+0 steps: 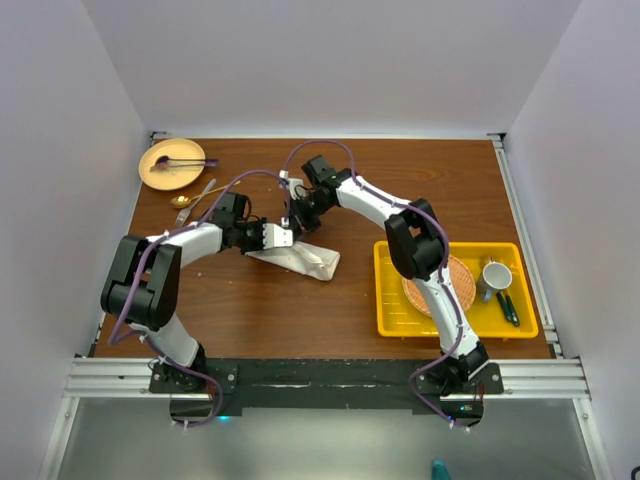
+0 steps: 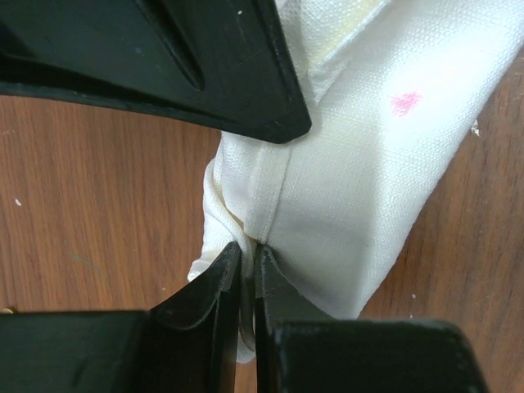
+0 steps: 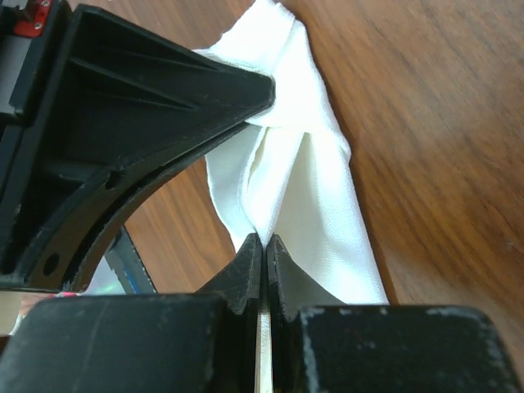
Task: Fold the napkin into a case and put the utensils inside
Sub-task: Fold the top corner of the smaller rectangle-folded napkin into a folded napkin.
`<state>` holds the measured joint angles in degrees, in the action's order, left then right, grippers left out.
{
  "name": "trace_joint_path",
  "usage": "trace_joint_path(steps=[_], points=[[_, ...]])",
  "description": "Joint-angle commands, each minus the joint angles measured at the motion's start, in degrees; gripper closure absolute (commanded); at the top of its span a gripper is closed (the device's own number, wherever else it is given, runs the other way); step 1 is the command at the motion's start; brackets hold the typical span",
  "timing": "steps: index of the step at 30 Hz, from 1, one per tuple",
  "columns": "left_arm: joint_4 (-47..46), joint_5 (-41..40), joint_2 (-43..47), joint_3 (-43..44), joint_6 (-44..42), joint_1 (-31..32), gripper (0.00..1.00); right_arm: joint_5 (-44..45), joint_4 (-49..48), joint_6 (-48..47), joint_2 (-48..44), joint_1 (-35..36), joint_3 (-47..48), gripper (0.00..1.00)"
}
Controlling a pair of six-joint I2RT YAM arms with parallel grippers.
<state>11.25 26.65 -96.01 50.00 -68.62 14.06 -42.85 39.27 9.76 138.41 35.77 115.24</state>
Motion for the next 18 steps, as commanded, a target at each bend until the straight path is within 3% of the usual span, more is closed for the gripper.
trace_joint_path(steps=[1,8,12,18], points=[[3.78,-0.99,-2.26,-1.57,-0.99,-0.88,0.99,2.51,1.07,-0.18,3.25,-2.36,2.97,1.00],[3.61,-0.64,-1.99,0.18,2.95,-1.32,0.96,3.12,1.61,0.87,8.98,-3.69,2.01,1.00],[0.63,-0.37,1.86,2.73,10.86,-2.20,0.73,2.51,1.16,1.14,9.42,-3.69,0.25,1.00],[-9.65,-3.71,9.59,-0.42,19.75,-2.64,0.54,2.07,0.46,0.96,9.16,-3.60,-1.07,1.00]])
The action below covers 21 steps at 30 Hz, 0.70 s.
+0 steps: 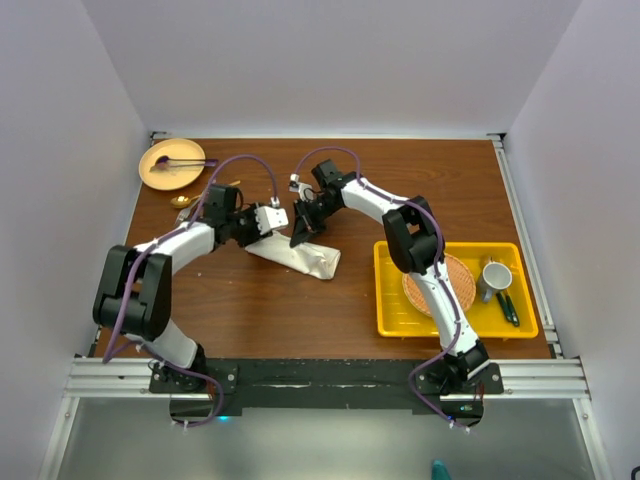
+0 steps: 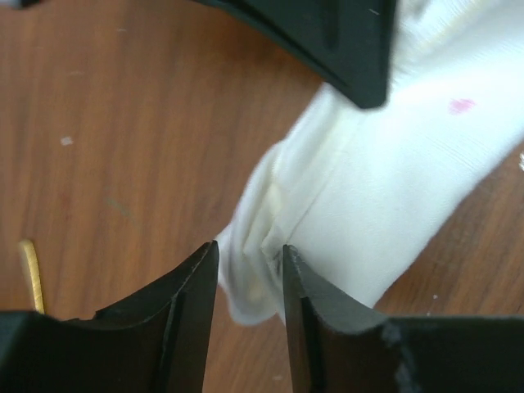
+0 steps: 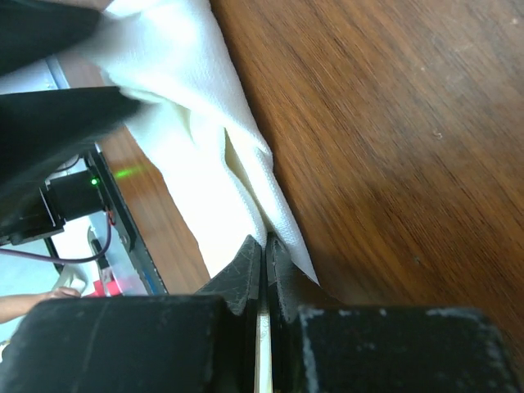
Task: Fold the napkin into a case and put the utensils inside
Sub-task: Fold the top corner of the smaller rectangle-folded napkin into a folded napkin.
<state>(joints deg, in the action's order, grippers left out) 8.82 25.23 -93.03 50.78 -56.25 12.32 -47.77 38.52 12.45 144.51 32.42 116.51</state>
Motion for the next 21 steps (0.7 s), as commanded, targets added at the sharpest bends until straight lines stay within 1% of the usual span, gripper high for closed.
trace_joint_path(steps=[1,2,4,8,9,11,15,19,21], points=[[-9.76,-2.64,7.33,-1.56,8.34,-0.89,0.52,6.81,1.03,-1.72,3.24,-0.26,-2.25,1.00],[-10.31,-3.60,7.86,-2.00,8.61,-0.89,0.47,6.64,1.11,-1.72,3.32,-0.26,-2.25,1.00],[-10.05,-3.96,8.48,-2.18,8.09,-0.80,0.46,6.46,1.03,-1.90,3.41,-0.26,-2.34,1.00],[-8.91,-4.49,7.69,-1.75,6.42,0.07,0.46,6.11,0.94,-2.08,3.41,-0.26,-2.60,1.00],[-7.08,-4.58,7.00,-1.57,6.41,0.34,0.46,6.11,0.85,-2.16,3.41,-0.34,-2.52,1.00],[-6.62,-5.54,6.55,-1.39,6.68,1.04,0.47,6.20,0.94,-2.16,3.41,-0.26,-2.69,1.00],[-6.45,-4.76,7.60,-1.83,7.47,1.13,0.49,6.11,0.85,-2.34,3.32,-0.26,-2.86,1.00],[-4.95,-4.05,8.57,-2.62,5.63,1.74,0.44,5.93,0.85,-2.34,3.50,-0.34,-2.78,1.00],[-4.25,-4.31,8.13,-2.88,4.92,2.36,0.39,5.85,0.85,-2.43,3.59,-0.34,-2.78,1.00]])
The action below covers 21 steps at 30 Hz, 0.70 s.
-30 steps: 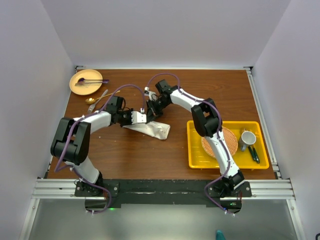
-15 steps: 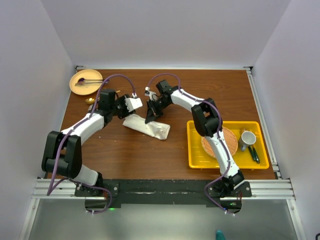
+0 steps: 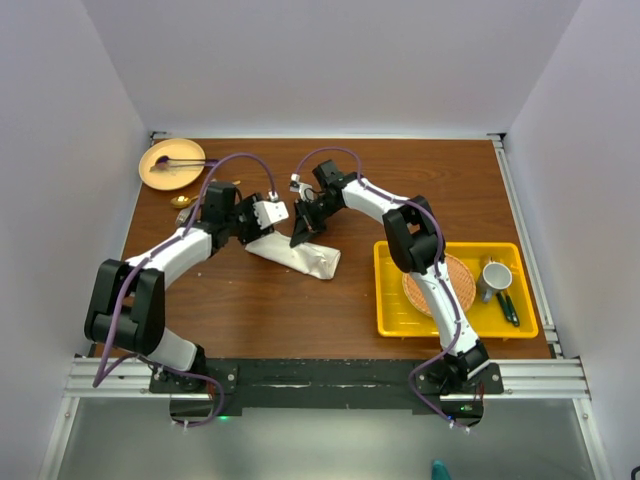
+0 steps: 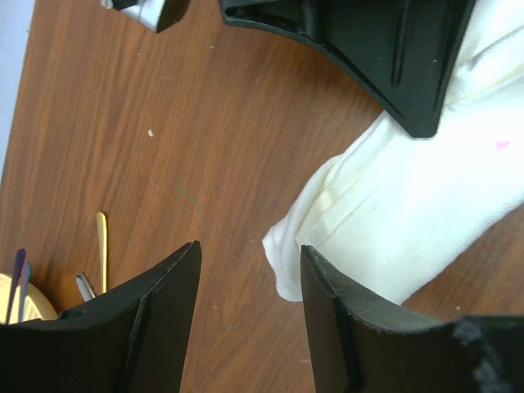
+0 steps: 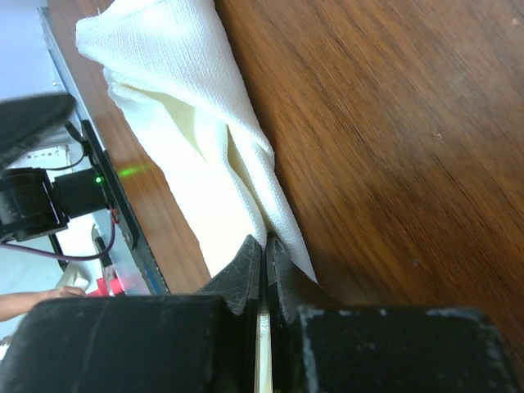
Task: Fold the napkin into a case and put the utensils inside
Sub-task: Fold the top corner of the smaller rectangle-folded napkin into a folded napkin.
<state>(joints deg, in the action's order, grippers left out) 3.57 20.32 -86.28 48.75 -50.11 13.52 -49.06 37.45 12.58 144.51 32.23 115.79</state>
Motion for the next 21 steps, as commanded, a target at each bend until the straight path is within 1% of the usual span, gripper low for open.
trace_joint_path(steps=[1,7,17,21], points=[[1.34,0.60,1.29,-0.59,-1.66,1.25,0.38,7.05,1.75,-2.47,3.68,-0.06,-1.88,1.00],[2.23,-0.89,-0.99,0.29,-2.54,1.86,0.37,7.13,1.66,-2.30,3.94,-0.15,-1.18,1.00],[0.03,-3.88,-5.30,2.05,-2.54,1.77,0.37,7.40,1.40,-1.68,4.12,-0.06,-0.74,1.00],[-1.37,-3.97,-5.48,2.22,-2.37,1.77,0.38,7.40,1.31,-1.51,4.12,-0.06,-0.65,1.00]])
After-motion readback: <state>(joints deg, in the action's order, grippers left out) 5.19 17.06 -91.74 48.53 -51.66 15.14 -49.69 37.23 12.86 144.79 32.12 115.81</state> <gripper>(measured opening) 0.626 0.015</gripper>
